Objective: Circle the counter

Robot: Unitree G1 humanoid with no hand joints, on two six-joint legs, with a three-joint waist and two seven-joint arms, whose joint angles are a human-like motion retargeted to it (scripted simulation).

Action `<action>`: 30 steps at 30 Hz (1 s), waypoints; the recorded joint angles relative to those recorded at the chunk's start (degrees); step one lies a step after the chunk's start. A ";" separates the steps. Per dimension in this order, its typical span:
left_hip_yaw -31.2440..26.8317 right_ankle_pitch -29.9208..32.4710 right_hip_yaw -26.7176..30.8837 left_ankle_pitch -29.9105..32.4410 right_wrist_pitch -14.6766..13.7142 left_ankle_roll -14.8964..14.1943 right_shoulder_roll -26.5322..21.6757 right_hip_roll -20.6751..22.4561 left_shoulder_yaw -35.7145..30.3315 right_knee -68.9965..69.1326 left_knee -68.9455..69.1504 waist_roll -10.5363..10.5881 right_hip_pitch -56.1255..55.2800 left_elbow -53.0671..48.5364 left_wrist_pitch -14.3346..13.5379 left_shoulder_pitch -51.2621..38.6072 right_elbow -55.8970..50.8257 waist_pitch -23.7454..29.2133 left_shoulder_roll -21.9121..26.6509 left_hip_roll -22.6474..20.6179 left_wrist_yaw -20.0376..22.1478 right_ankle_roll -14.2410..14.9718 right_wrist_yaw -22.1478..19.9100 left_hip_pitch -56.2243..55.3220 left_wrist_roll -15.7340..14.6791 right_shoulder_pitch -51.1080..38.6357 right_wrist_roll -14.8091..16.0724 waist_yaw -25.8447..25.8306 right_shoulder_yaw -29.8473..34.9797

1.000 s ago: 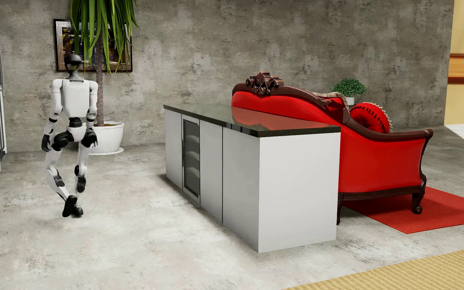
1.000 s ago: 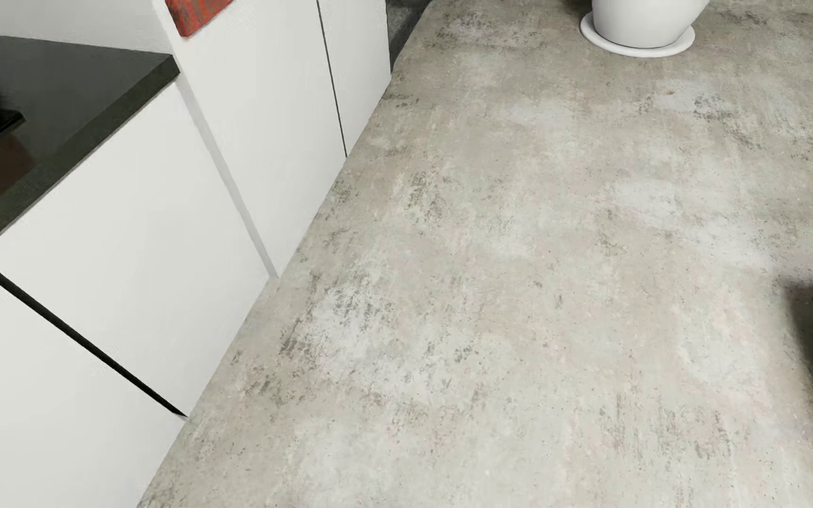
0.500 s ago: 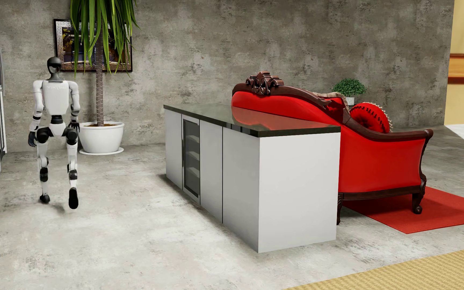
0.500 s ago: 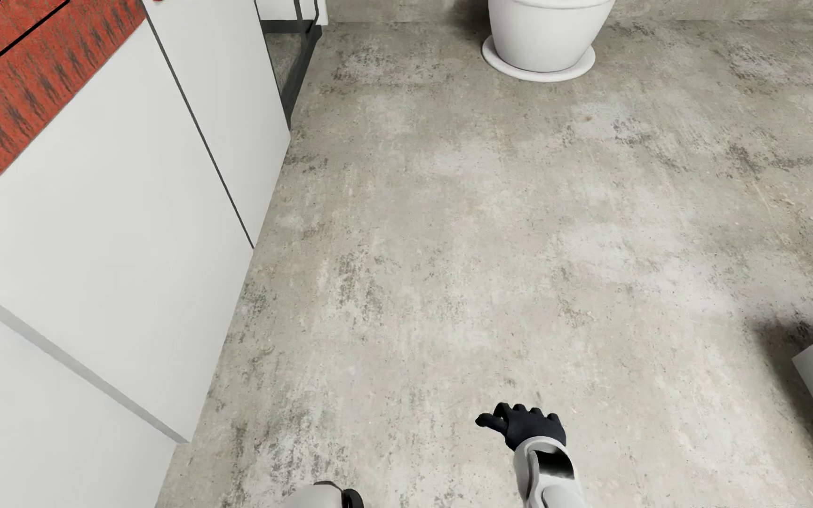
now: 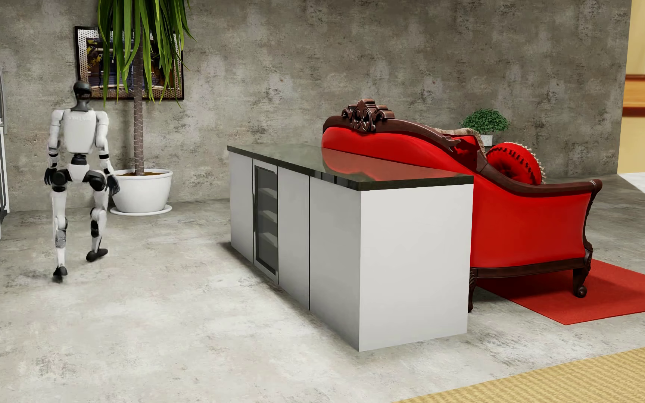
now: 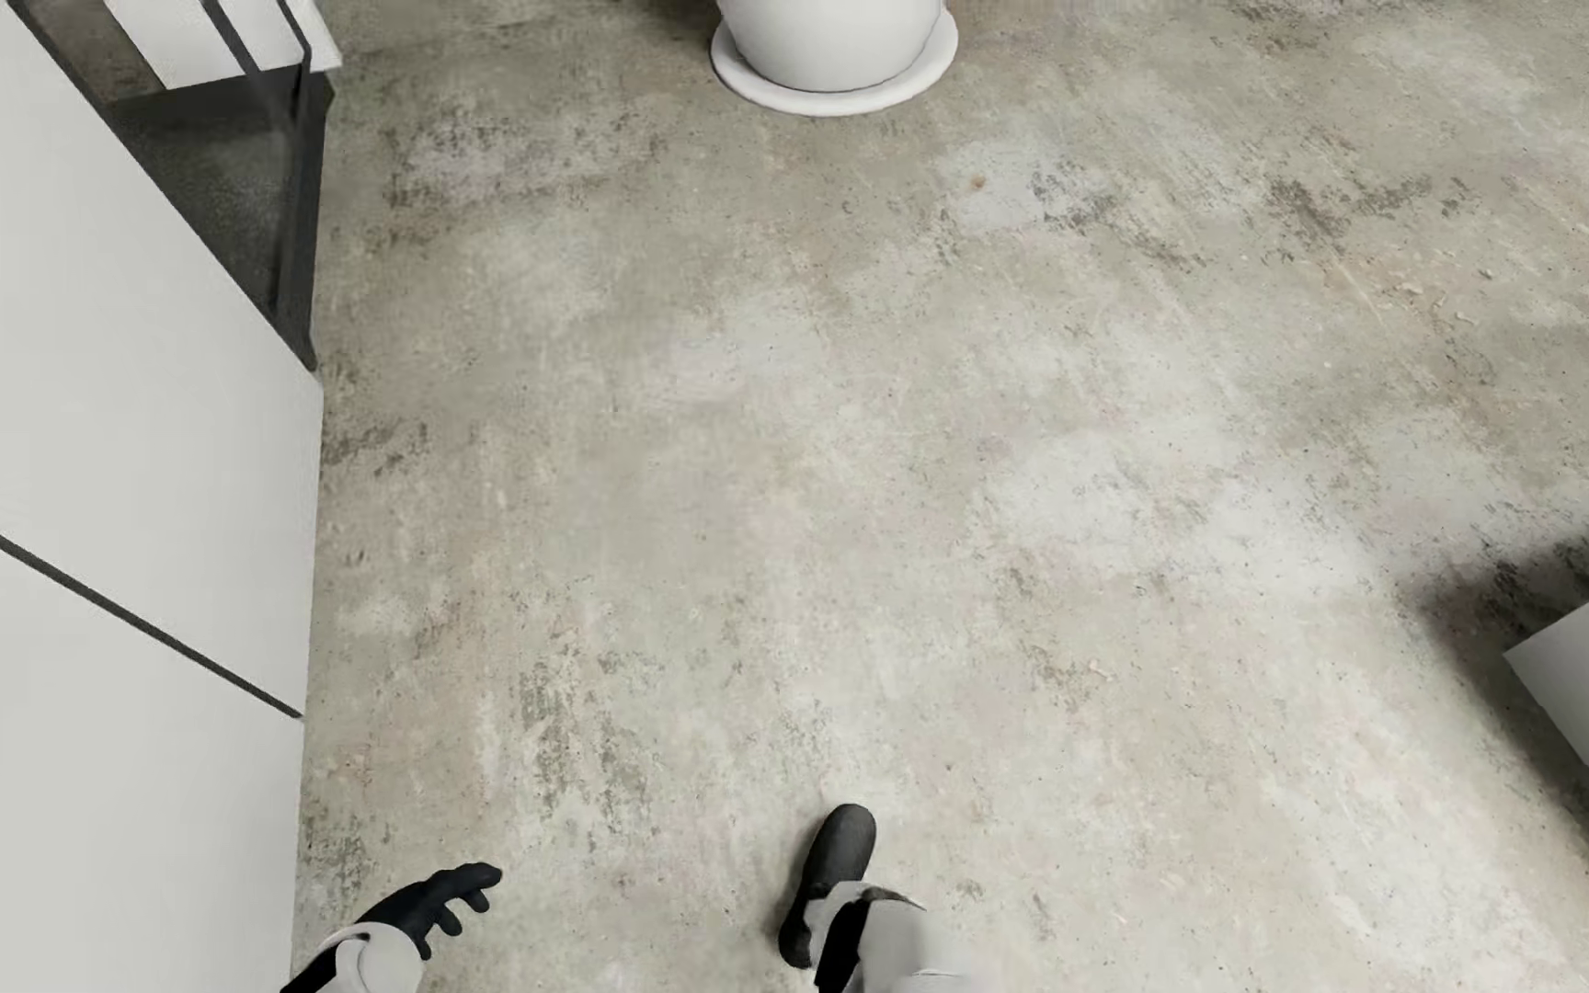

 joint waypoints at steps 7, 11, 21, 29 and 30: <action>-10.44 -8.54 7.72 19.29 2.08 7.12 6.97 13.56 0.07 9.30 55.27 5.97 14.57 2.33 1.93 12.62 -2.78 0.14 -3.10 11.18 -3.93 -8.72 -6.49 -20.73 2.45 -15.87 8.15 -0.19 -3.93; -15.33 -12.08 22.28 19.22 -11.21 9.95 1.06 21.93 -0.24 4.81 52.10 7.32 26.47 0.02 1.04 16.50 -12.15 -0.22 -5.52 15.26 -3.27 -7.98 -1.48 -35.49 2.86 -29.61 -21.33 3.20 22.94; -13.16 -14.56 37.28 29.62 -9.91 5.87 -2.21 20.83 0.45 4.50 -1.64 7.25 47.70 -4.92 2.00 17.44 -31.61 0.28 -6.15 7.74 -2.23 -5.53 -11.99 -39.71 2.98 -26.11 21.76 4.55 19.69; -1.22 1.72 20.65 9.93 -7.30 6.33 -9.33 0.81 5.56 58.04 9.69 0.17 14.34 0.87 2.98 15.91 8.16 1.18 -5.75 8.06 -1.27 5.47 7.02 -26.32 3.65 -18.99 -4.59 4.92 18.92; -0.74 2.00 19.66 8.87 -7.21 6.03 -8.47 0.40 5.41 56.25 8.25 -0.37 10.24 1.01 1.85 15.62 4.55 1.10 -5.31 7.24 -0.87 6.55 4.74 -23.80 3.75 -14.16 2.12 4.02 9.60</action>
